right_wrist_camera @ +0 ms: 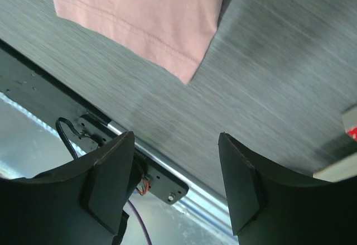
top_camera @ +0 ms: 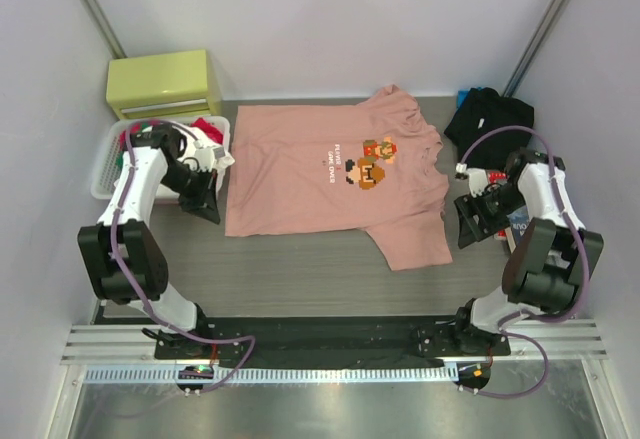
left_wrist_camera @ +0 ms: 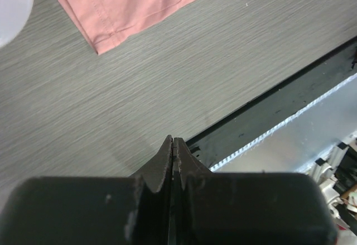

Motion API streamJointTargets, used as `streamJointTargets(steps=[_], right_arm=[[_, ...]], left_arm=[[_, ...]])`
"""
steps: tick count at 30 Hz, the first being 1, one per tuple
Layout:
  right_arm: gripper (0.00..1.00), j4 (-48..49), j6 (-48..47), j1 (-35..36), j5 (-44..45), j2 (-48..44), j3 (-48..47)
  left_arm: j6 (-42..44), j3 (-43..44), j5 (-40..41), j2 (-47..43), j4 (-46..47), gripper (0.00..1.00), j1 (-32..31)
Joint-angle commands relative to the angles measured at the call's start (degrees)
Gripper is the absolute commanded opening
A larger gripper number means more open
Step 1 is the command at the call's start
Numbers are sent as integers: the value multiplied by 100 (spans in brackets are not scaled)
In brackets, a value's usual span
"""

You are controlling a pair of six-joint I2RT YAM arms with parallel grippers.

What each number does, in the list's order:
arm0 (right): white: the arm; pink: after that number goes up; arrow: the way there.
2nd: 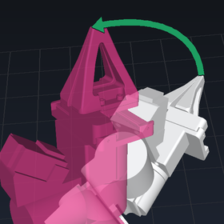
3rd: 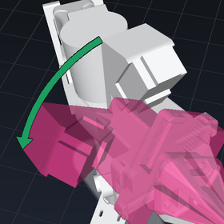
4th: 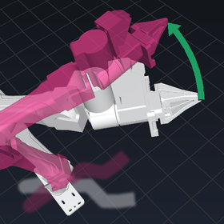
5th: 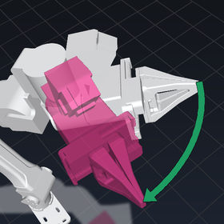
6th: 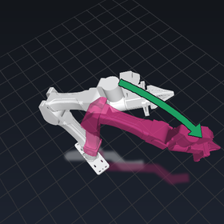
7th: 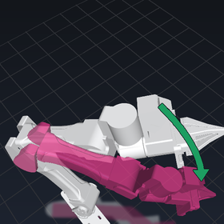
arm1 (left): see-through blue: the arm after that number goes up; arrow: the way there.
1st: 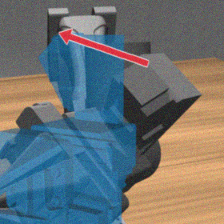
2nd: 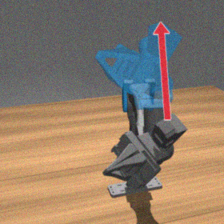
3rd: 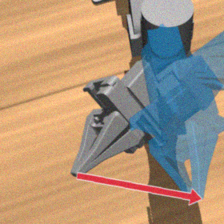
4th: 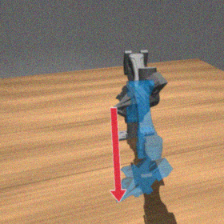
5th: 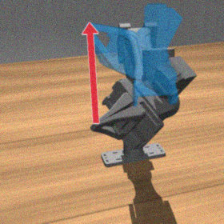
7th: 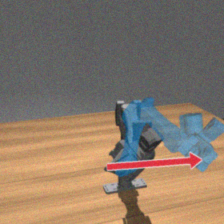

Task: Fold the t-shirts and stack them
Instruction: Fold the flattened tshirt in 1/3 of the way

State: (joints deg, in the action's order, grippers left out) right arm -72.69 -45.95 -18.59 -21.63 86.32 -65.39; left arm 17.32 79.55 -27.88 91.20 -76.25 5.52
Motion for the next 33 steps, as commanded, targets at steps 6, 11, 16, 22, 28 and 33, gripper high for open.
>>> streamJointTargets(steps=[6, 11, 16, 22, 28, 33], right_arm=[[71, -204, -503, -303, -738, 297, 34], [71, 114, -493, -303, -904, 894, 87], [70, 430, -423, -303, -940, 1499, 131], [67, 536, -362, -294, -1247, 2151, 61], [68, 685, -291, -294, -1361, 2318, 140], [66, 870, -248, -233, -1432, 2547, 324]], left_arm=[[140, 236, -368, -93, -408, 0, 178], [70, 289, -297, -41, -382, 0, 178], [35, 281, -201, -14, -321, 0, 178], [8, 236, -209, 21, -241, 0, 178], [35, 219, -147, 91, -198, 0, 178], [26, 210, -183, 100, -162, 0, 186]])
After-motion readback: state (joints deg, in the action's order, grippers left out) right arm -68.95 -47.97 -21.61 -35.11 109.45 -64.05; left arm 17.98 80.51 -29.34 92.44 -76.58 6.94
